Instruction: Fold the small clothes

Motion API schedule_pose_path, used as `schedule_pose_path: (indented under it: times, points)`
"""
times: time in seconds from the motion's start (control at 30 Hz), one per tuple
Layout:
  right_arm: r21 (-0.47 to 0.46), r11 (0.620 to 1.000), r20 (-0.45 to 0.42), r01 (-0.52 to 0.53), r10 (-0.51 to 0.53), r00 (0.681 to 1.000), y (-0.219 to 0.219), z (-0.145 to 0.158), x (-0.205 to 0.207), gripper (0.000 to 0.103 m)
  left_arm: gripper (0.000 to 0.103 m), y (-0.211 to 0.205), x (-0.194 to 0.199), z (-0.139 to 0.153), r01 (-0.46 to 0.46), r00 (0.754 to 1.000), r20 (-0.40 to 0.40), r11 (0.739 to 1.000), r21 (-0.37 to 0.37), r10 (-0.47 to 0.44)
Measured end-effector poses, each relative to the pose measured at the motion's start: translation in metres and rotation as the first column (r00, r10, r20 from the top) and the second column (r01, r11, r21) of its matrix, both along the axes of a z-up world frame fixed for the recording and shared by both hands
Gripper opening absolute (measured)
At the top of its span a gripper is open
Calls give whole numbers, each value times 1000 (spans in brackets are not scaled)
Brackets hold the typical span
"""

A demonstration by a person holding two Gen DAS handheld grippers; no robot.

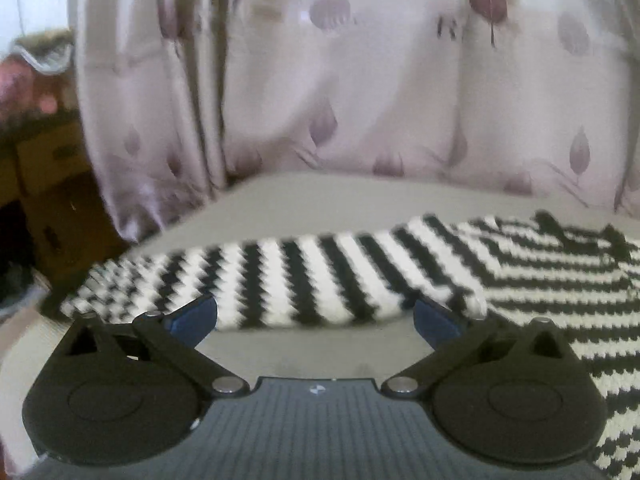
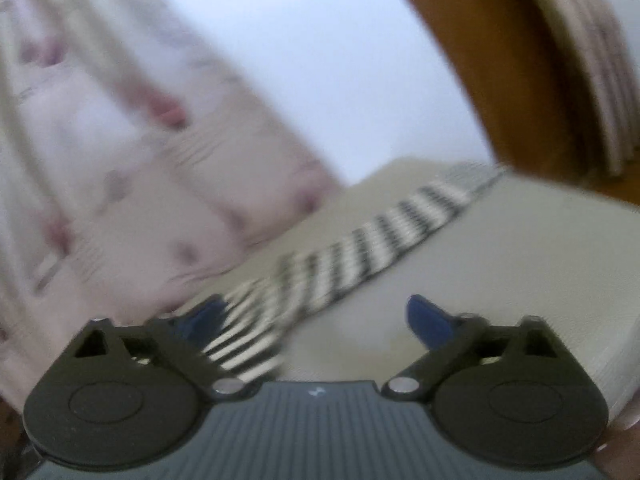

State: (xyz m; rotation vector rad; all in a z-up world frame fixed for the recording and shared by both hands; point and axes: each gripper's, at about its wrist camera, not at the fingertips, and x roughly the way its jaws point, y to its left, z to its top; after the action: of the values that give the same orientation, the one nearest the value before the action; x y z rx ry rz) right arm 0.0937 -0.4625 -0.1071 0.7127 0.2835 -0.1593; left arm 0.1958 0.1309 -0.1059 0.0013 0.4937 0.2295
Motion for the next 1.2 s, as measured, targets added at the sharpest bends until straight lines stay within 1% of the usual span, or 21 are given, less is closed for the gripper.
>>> schedule_pose_path:
  times: [0.03,0.1,0.17,0.23,0.27,0.37,0.43,0.5,0.57,0.6,0.67,0.7,0.73,0.77,0.8,0.83,0.87,0.93,1.0,1.1,1.2]
  points:
    - [21,1000,-22,17,-17,1000,-22,-4,9,71,103,-1,4,-4,-12,1000,-11,1000,-11,12]
    - [106,993,-56,48,-42,998,-64,-15,28,57,103,0,9,-11,-53,998,-21,998,-26,52]
    - [175,979,-76,107,-95,993,-109,-26,46,57,103,2,11,-13,-73,997,-34,997,-33,72]
    - [164,967,-106,195,-179,978,-148,-30,59,59,103,5,11,-14,-80,996,-42,996,-33,79]
    - [169,962,-112,214,-197,974,-167,-32,66,59,103,6,12,-15,-84,995,-50,996,-34,82]
    - [228,945,-187,235,-195,963,-218,-45,94,60,103,2,13,-16,-96,993,-70,995,-10,95]
    - [266,941,-256,211,-143,956,-239,-63,113,61,103,-4,18,-17,-104,992,-75,994,24,105]
    - [321,922,-288,217,-123,950,-251,-82,123,61,103,-13,21,-17,-97,992,-78,993,70,103]
    - [366,906,-277,214,-114,954,-260,-98,132,63,103,-23,28,-19,-87,990,-100,989,121,100]
    - [394,892,-275,222,-116,954,-264,-106,136,65,103,-26,31,-21,-79,988,-118,986,147,97]
    - [474,854,-233,214,-113,966,-272,-123,145,65,103,-35,37,-24,-60,985,-150,979,197,90]
    - [493,842,-211,219,-128,969,-277,-126,150,64,103,-38,39,-26,-49,983,-162,974,221,86]
    - [505,837,-177,211,-139,974,-278,-130,152,57,103,-41,40,-27,-42,982,-166,970,241,84]
    - [509,839,-144,194,-139,980,-277,-130,156,50,103,-43,39,-28,-40,983,-163,967,253,83]
    - [477,855,-144,203,-152,978,-276,-128,158,21,103,-44,39,-28,-38,984,-160,965,258,82]
    - [437,871,-153,224,-174,973,-279,-125,163,13,103,-44,39,-29,-39,984,-159,966,256,82]
    - [424,878,-132,222,-182,974,-279,-122,162,8,103,-42,38,-29,-44,984,-159,968,247,85]
    - [398,890,-61,222,-215,975,-277,-115,151,8,103,-41,39,-30,-59,982,-163,973,224,98]
    - [379,902,-14,208,-219,976,-274,-107,143,8,103,-36,39,-29,-71,980,-171,979,193,104]
    - [329,925,-13,191,-198,980,-266,-92,142,8,103,-30,36,-26,-81,979,-171,981,175,111]
    - [300,936,7,184,-195,981,-253,-71,134,8,103,-31,35,-24,-83,980,-162,978,190,115]
